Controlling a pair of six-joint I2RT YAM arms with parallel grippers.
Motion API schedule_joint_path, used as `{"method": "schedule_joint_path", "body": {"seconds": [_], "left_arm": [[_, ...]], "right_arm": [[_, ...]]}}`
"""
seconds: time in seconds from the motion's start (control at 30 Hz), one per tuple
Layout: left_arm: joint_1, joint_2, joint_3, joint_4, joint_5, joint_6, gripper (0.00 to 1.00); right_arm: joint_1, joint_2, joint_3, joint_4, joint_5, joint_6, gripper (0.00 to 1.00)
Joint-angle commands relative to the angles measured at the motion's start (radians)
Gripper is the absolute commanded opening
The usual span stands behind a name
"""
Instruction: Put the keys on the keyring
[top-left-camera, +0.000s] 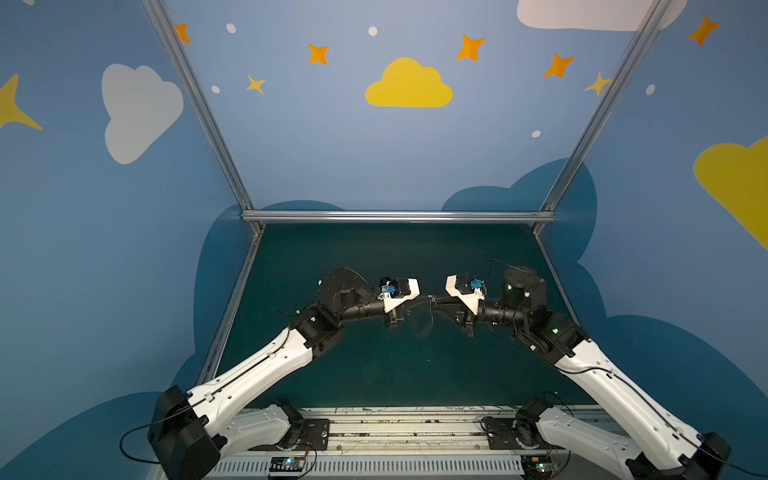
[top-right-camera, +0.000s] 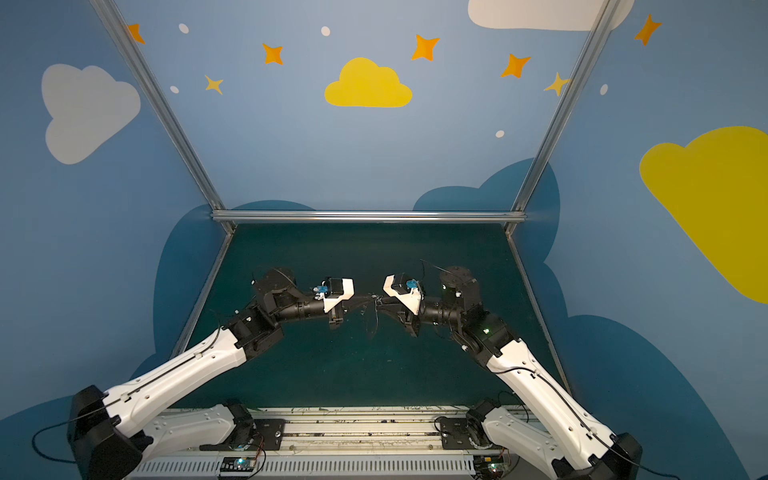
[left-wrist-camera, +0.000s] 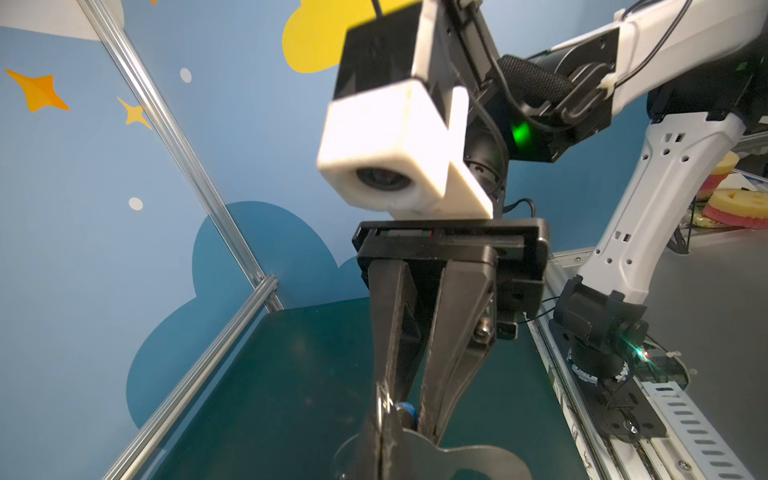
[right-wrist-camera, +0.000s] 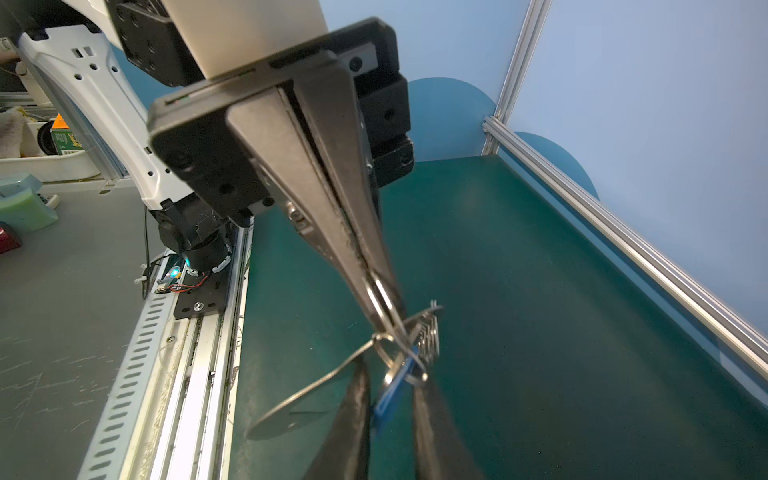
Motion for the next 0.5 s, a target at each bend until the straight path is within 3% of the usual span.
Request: {"method": "schedule_joint_path", "body": {"seconds": [0.0,0.2,0.47], "left_arm": [[-0.004,-0.026,-0.008,0.067,0.005,-0.023,0.04],[-0.005,-0.031,-0.011,0.067,-0.03,-0.021,0.03],[-0.01,-0.016,-0.002,0.068,-0.03,-0.016,0.03]], "right_arm": [[-0.006,0.001,-0.005,-0.025,-0.018,-0.014,0.19],[-0.01,-0.046,-0.038,0.027,0.056,0.036,0.26],[-0.009,-0.037,-0.031,0.057,0.039,0.052,0.19]]}}
